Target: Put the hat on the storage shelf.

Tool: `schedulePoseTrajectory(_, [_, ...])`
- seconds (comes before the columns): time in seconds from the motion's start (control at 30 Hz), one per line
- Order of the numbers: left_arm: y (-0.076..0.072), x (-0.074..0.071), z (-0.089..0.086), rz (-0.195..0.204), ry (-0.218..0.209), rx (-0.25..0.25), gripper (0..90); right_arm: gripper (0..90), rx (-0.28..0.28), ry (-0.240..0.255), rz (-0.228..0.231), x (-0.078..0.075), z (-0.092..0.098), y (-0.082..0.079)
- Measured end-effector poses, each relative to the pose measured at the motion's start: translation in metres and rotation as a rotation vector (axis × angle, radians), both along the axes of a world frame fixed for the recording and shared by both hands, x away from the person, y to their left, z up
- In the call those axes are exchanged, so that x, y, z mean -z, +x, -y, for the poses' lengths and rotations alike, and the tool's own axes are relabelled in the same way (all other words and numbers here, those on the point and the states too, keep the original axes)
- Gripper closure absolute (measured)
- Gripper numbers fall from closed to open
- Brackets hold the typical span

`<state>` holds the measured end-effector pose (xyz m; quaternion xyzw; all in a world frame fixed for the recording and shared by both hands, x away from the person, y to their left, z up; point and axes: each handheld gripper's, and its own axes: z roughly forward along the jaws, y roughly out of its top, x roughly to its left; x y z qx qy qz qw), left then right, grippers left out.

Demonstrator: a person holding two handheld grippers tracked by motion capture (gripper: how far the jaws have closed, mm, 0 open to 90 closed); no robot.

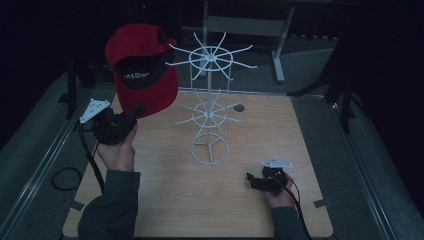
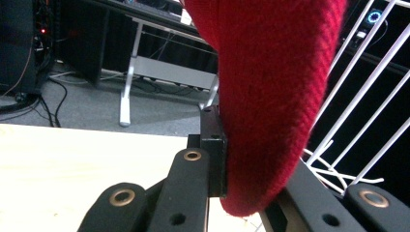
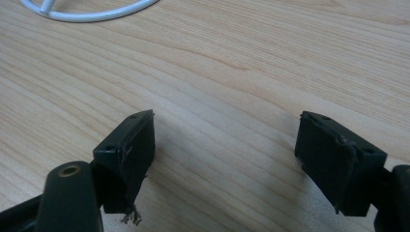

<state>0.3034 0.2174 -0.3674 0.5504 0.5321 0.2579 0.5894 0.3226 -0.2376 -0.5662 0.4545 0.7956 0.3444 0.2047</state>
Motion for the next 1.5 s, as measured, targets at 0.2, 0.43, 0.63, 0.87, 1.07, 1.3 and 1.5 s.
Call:
schedulePoseTrajectory(0.2, [-0.0009, -0.0045, -0.0007, 0.014, -0.009, 0.000, 85.7, 22.1, 0.000, 0.000, 0.000, 0.0000, 0.0000, 0.0000])
schedulePoseTrajectory(0.43, [-0.0033, -0.0062, 0.0000, 0.041, -0.026, 0.013, 85.7, 22.1, 0.000, 0.000, 0.000, 0.0000, 0.0000, 0.0000])
schedulePoseTrajectory(0.63, [-0.0044, -0.0067, 0.0008, 0.053, -0.033, 0.024, 85.8, 22.0, 0.000, 0.000, 0.001, 0.0000, 0.0000, 0.0000])
schedulePoseTrajectory(0.87, [-0.0049, -0.0078, 0.0003, 0.060, -0.033, 0.036, 85.7, 22.1, 0.000, 0.000, 0.000, 0.0000, 0.0000, 0.0000])
schedulePoseTrajectory(1.07, [-0.0056, -0.0090, 0.0002, 0.071, -0.037, 0.041, 85.7, 22.1, 0.000, 0.000, 0.000, 0.0000, 0.0000, 0.0000])
schedulePoseTrajectory(1.3, [-0.0067, -0.0070, 0.0012, 0.072, -0.035, 0.057, 85.7, 22.0, 0.000, -0.001, 0.000, 0.0000, 0.0000, 0.0000])
schedulePoseTrajectory(1.5, [-0.0061, -0.0056, 0.0020, 0.072, -0.039, 0.061, 85.7, 22.0, 0.000, 0.000, 0.000, 0.0000, 0.0000, 0.0000])
